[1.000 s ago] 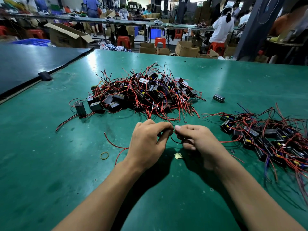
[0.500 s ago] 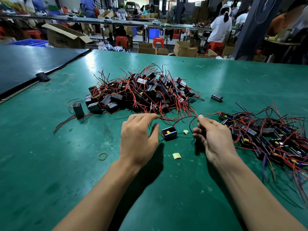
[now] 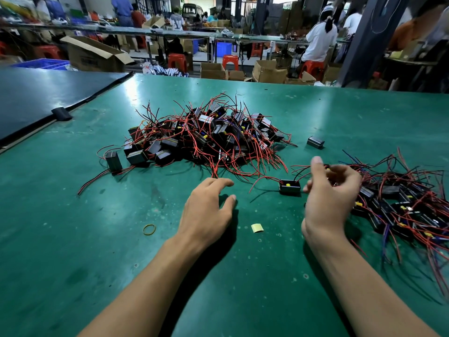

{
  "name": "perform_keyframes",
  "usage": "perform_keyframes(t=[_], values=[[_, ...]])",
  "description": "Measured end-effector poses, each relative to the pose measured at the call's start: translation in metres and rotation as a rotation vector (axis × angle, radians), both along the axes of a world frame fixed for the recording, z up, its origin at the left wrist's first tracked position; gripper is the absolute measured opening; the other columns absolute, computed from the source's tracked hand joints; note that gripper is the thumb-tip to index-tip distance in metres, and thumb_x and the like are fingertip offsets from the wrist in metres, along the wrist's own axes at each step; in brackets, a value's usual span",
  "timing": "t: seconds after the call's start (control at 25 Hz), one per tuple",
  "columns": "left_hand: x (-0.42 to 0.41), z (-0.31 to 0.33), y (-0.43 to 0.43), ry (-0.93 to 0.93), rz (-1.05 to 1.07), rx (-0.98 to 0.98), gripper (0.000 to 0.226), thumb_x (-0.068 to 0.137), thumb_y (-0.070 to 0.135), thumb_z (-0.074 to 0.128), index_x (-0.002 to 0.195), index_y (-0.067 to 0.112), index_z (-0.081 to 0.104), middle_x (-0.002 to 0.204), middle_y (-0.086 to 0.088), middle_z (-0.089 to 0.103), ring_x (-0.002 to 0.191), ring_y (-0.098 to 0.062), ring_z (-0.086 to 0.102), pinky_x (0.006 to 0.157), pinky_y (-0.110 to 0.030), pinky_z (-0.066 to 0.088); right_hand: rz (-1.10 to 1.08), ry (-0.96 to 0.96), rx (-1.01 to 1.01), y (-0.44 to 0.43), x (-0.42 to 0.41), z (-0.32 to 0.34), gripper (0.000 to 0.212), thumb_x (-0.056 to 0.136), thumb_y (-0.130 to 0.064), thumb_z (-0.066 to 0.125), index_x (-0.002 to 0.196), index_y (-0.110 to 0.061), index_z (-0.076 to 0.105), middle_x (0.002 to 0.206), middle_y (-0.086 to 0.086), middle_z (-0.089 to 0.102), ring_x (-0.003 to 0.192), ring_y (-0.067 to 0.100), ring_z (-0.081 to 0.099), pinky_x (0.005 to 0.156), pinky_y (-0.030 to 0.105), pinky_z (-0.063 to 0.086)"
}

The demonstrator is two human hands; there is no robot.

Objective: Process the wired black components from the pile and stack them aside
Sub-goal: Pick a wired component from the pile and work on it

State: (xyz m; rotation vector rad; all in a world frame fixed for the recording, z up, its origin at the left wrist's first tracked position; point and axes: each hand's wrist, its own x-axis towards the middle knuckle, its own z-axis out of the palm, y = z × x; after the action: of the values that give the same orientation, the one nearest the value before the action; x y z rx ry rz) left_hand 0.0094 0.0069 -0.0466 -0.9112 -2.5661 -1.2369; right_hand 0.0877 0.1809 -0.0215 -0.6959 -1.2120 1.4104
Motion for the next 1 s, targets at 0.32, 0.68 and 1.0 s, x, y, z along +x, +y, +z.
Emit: perform_keyframes(t=[0.32,0.68,1.0], values=[[-0.001,-0.002,0.000,0.036,-0.058,-0.071,0.013,0.087,0.023,0.066,0.096,0.018,0.074,0.098,0.001,0.071,0.099,-0.019,0.061,0.092,-0.035,0.047,0.419,-0.818,0.543,-0.006,-0.009,-0.024,0.036,0.094,-0.018,0.064,0.130,-0.010,0.065,0.131,0.004,0.066,0.124,0.015,0.059,0.104,0.016,0.035],[-0.002,-0.002,-0.001,0.019,-0.072,-0.052,0.013,0.088,0.023,0.065,0.095,0.017,0.074,0.098,0.004,0.068,0.096,-0.015,0.060,0.091,-0.037,0.049,0.246,-0.899,0.433,0.041,0.002,-0.025,0.057,0.096,-0.026,0.061,0.149,-0.009,0.045,0.154,0.008,0.044,0.143,0.021,0.040,0.118,0.030,0.025],[-0.005,-0.003,0.001,-0.017,-0.039,-0.003,0.011,0.087,0.020,0.065,0.091,0.017,0.075,0.093,0.003,0.070,0.090,-0.014,0.062,0.088,-0.031,0.049,0.267,-0.818,0.633,0.013,-0.001,-0.031,0.036,0.094,-0.020,0.064,0.128,-0.008,0.066,0.130,0.008,0.066,0.121,0.019,0.059,0.104,0.019,0.032]])
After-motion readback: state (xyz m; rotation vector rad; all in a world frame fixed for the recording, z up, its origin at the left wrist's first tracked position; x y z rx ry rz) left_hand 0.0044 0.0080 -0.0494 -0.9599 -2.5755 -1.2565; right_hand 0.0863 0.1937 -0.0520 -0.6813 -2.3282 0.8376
